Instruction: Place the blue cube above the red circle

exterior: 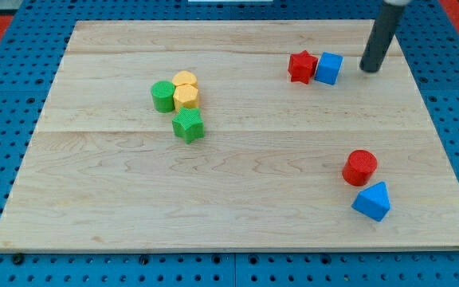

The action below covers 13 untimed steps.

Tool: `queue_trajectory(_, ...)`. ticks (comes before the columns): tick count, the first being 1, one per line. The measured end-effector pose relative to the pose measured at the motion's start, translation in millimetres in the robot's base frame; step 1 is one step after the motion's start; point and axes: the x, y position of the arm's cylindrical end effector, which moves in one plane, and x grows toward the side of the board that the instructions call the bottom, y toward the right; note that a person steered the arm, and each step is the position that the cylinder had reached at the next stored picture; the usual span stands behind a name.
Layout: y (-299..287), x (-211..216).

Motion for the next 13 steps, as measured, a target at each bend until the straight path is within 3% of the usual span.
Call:
queue_trajectory(1,-38,-8)
queue_trajectory(2,-83,28)
queue_trajectory(4,-88,108)
queue_trajectory(5,-128,77)
queue_trajectory(6,-130,72)
queue_trajectory(8,-116,132)
queue_trajectory(10,-176,157)
queue_trajectory(12,-104,168)
queue_trajectory(13,-122,160)
